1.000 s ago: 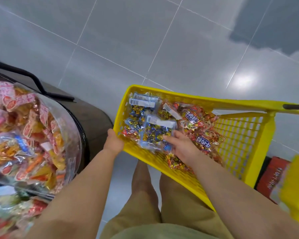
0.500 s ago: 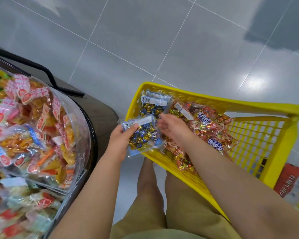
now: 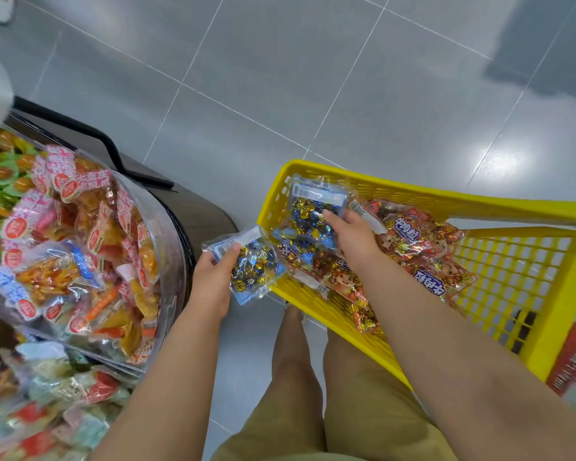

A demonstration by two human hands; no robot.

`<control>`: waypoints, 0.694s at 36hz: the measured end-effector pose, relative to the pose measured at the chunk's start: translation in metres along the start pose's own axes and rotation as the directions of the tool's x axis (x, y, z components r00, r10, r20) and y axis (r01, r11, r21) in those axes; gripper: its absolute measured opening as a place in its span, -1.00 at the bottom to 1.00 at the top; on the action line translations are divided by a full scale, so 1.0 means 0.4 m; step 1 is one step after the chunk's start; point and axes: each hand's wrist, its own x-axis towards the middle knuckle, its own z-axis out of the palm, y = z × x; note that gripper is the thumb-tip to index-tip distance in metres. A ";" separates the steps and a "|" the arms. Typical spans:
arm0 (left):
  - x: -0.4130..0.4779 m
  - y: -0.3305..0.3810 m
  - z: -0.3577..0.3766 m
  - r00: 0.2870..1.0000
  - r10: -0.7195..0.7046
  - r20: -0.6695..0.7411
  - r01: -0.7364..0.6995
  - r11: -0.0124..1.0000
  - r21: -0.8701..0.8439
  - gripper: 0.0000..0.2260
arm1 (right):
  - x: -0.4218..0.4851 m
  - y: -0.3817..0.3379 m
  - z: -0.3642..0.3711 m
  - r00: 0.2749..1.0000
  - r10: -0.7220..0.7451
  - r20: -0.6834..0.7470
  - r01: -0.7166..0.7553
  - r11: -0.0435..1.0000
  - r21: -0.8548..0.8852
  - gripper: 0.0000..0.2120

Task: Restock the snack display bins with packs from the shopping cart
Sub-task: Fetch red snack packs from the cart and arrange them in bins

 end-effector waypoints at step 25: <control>-0.005 0.011 0.032 0.986 -0.031 0.165 0.028 0.999 0.021 -0.76 | 0.054 -0.017 -0.005 0.938 -0.067 -0.339 0.037 0.995 -0.093 -0.53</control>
